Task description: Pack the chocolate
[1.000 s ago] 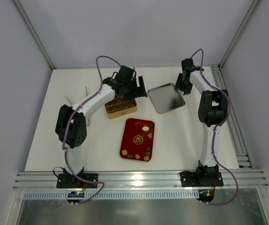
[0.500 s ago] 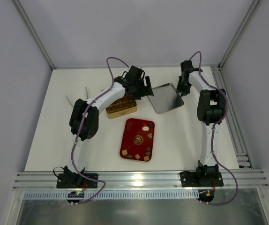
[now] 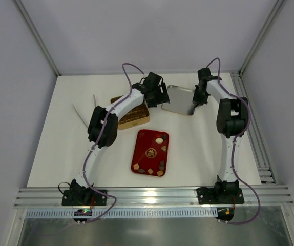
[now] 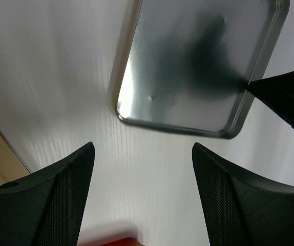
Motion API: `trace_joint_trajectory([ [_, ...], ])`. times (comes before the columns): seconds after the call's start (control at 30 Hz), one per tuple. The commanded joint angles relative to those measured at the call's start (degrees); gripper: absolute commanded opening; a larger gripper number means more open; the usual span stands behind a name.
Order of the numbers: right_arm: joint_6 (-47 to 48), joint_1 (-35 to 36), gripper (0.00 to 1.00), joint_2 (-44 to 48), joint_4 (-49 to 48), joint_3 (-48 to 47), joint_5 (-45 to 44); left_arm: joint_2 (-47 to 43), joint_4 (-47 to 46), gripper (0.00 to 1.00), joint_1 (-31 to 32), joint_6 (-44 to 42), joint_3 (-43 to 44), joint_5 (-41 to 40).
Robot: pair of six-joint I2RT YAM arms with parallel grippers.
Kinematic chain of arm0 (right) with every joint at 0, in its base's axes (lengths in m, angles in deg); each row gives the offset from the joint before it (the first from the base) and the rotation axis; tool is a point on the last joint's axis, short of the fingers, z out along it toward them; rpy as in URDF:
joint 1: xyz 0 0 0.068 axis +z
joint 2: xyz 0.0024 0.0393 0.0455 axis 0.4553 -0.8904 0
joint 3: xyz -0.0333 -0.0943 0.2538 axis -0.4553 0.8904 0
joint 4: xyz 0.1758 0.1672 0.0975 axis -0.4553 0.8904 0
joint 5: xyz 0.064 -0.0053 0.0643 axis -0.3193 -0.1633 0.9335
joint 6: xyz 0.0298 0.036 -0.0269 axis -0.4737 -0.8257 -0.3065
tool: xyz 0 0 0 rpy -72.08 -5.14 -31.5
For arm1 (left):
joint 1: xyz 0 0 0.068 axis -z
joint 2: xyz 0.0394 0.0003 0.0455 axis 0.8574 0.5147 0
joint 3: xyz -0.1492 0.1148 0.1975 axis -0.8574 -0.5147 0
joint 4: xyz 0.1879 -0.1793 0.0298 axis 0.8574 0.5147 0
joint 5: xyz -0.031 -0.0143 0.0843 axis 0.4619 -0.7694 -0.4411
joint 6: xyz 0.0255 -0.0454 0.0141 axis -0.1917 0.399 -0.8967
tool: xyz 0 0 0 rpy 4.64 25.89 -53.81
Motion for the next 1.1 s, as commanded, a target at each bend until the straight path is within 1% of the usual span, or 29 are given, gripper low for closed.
trace_joint_trajectory([
  [0.0, 1.6, 0.23, 0.04, 2.81, 0.26, 2.63, 0.44, 2.17, 1.08, 0.75, 0.33, -0.36, 5.14, -1.93],
  [0.1, 1.95, 0.15, 0.04, 4.57, -0.35, 4.39, 0.61, 4.19, 3.19, 0.75, 0.24, -2.03, 8.92, -2.36],
  [0.2, 1.52, -0.64, 0.04, 6.67, -1.67, 6.67, 1.66, 4.47, 3.55, 0.75, -0.37, -2.21, 9.63, -2.19],
  [0.23, 1.25, -0.91, 0.04, 7.29, -2.11, 7.28, 3.58, 4.64, 3.55, 0.75, -0.46, -2.21, 9.55, -1.93],
  [0.33, 0.46, -2.4, 0.04, 9.49, -3.86, 9.66, 6.93, 6.13, 3.46, 0.75, -1.6, -2.21, 10.68, 0.88],
  [0.37, 0.29, -3.1, 0.04, 10.45, -4.3, 10.53, 8.42, 6.57, 3.46, 0.75, -2.13, -2.21, 11.64, 2.97],
  [0.47, 0.29, -3.54, 0.04, 12.47, -5.01, 12.3, 9.49, 8.33, 3.37, 0.75, -2.48, -3.26, 13.49, 5.98],
  [0.73, -0.77, -3.98, 0.04, 16.96, -7.2, 16.69, 12.91, 9.03, 3.28, 0.76, -2.48, -3.7, 13.76, 7.04],
  [0.77, -1.03, -5.46, 0.04, 17.83, -7.47, 17.13, 13.7, 9.3, 3.11, 0.77, -2.48, -3.61, 14.02, 7.65],
  [0.83, -1.12, -5.48, 0.04, 18.54, -7.73, 18.1, 14.5, 9.65, 2.85, 0.78, -2.48, -3.26, 14.12, 8.7],
  [1.07, -2.18, -6.0, 0.04, 20.65, -9.05, 20.47, 17.75, 10.09, -0.32, 0.79, -2.48, -1.59, 12.18, 11.25],
])
